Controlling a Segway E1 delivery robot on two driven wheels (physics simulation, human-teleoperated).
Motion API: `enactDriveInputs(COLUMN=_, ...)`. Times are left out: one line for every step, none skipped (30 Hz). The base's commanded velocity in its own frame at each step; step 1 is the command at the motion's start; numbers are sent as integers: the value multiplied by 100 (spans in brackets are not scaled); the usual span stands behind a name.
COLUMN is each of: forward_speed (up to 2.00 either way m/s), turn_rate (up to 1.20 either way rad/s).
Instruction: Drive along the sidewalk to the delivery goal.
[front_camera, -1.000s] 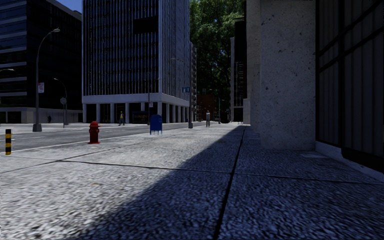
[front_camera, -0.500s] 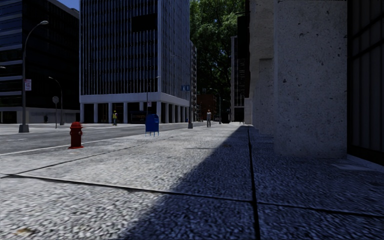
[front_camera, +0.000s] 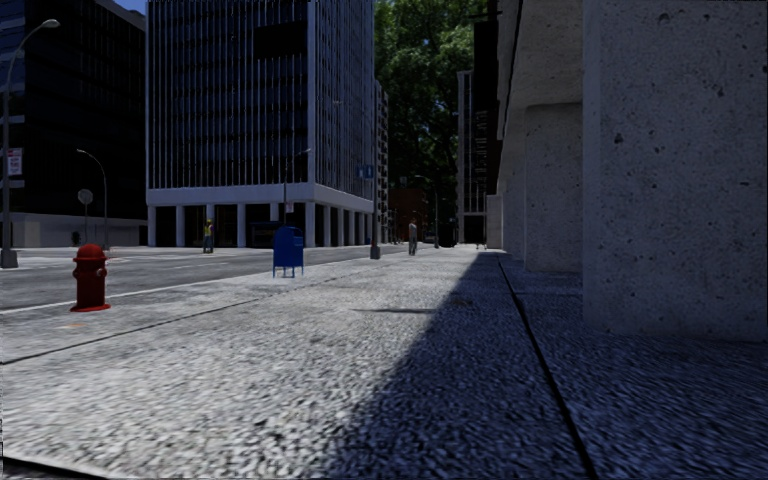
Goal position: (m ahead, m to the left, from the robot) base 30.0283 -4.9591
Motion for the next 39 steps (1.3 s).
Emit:
enactDriveInputs(forward_speed=200, turn_rate=-33)
enactDriveInputs(forward_speed=200, turn_rate=-33)
enactDriveInputs(forward_speed=200, turn_rate=-34)
enactDriveInputs(forward_speed=200, turn_rate=-34)
enactDriveInputs(forward_speed=200, turn_rate=-34)
enactDriveInputs(forward_speed=200, turn_rate=-34)
enactDriveInputs(forward_speed=200, turn_rate=-35)
enactDriveInputs(forward_speed=200, turn_rate=-35)
enactDriveInputs(forward_speed=200, turn_rate=-16)
enactDriveInputs(forward_speed=200, turn_rate=-7)
enactDriveInputs(forward_speed=200, turn_rate=0)
enactDriveInputs(forward_speed=200, turn_rate=0)
enactDriveInputs(forward_speed=200, turn_rate=0)
enactDriveInputs(forward_speed=200, turn_rate=0)
enactDriveInputs(forward_speed=200, turn_rate=0)
enactDriveInputs(forward_speed=200, turn_rate=0)
enactDriveInputs(forward_speed=200, turn_rate=0)
enactDriveInputs(forward_speed=200, turn_rate=0)
enactDriveInputs(forward_speed=200, turn_rate=0)
enactDriveInputs(forward_speed=200, turn_rate=0)
enactDriveInputs(forward_speed=200, turn_rate=-6)
enactDriveInputs(forward_speed=200, turn_rate=-24)
enactDriveInputs(forward_speed=200, turn_rate=-30)
enactDriveInputs(forward_speed=200, turn_rate=-30)
enactDriveInputs(forward_speed=200, turn_rate=-32)
enactDriveInputs(forward_speed=200, turn_rate=-32)
enactDriveInputs(forward_speed=200, turn_rate=-32)
enactDriveInputs(forward_speed=200, turn_rate=-32)
enactDriveInputs(forward_speed=200, turn_rate=-32)
enactDriveInputs(forward_speed=200, turn_rate=-30)
enactDriveInputs(forward_speed=200, turn_rate=-15)
enactDriveInputs(forward_speed=200, turn_rate=-15)
enactDriveInputs(forward_speed=200, turn_rate=0)
enactDriveInputs(forward_speed=200, turn_rate=0)
enactDriveInputs(forward_speed=200, turn_rate=0)
enactDriveInputs(forward_speed=200, turn_rate=0)
enactDriveInputs(forward_speed=200, turn_rate=0)
enactDriveInputs(forward_speed=200, turn_rate=0)
enactDriveInputs(forward_speed=200, turn_rate=0)
